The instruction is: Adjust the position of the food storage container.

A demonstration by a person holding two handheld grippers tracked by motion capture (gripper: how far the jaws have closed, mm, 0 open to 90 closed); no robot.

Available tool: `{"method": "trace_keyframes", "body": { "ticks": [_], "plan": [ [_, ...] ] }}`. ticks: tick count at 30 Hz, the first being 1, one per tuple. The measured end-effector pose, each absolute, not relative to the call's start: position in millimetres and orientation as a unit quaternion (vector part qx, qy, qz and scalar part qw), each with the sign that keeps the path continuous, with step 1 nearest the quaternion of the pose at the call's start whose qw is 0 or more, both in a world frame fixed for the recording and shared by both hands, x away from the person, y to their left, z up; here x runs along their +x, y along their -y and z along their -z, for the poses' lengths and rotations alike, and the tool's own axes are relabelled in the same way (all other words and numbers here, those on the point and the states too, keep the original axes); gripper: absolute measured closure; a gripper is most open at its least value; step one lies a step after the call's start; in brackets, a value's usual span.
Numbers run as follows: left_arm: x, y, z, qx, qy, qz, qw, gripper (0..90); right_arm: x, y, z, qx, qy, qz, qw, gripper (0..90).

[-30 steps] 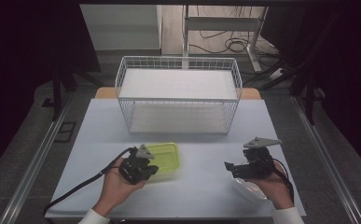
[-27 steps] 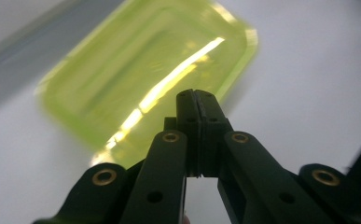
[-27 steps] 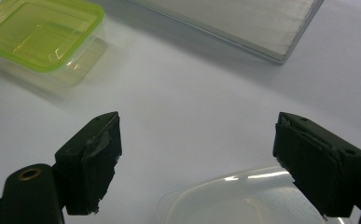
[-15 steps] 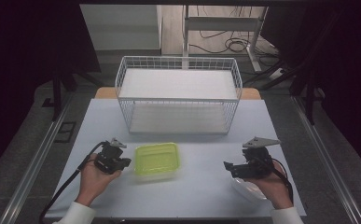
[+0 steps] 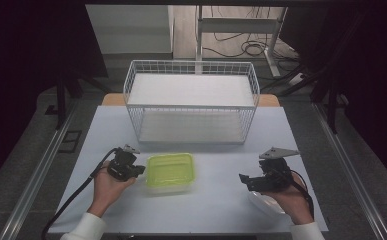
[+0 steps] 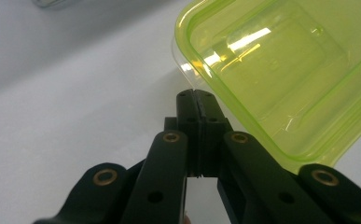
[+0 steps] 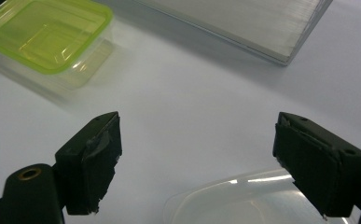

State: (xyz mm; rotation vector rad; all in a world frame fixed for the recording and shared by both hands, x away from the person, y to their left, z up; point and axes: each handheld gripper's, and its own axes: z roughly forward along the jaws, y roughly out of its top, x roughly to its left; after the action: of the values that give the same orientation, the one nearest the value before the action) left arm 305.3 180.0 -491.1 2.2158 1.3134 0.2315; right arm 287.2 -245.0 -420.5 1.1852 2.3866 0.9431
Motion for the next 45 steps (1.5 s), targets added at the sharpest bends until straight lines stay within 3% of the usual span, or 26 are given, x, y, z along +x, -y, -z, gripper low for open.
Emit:
{"method": "trace_keyframes", "body": {
  "ticks": [20,38,43,45],
  "plan": [
    [315,-145,506,0.826,-0.481,-0.066,0.287,89.8,287,243,421,0.414,-0.834,-0.329,0.158,15.7],
    [322,-139,510,0.819,-0.482,-0.055,0.306,88.5,288,245,420,0.421,-0.829,-0.339,0.147,15.7],
    [319,-151,499,0.815,-0.486,-0.088,0.304,83.1,289,240,416,0.417,-0.824,-0.355,0.145,15.7],
    [314,-158,489,0.806,-0.499,-0.107,0.301,71.6,289,236,414,0.415,-0.824,-0.359,0.144,15.7]
  ]
}}
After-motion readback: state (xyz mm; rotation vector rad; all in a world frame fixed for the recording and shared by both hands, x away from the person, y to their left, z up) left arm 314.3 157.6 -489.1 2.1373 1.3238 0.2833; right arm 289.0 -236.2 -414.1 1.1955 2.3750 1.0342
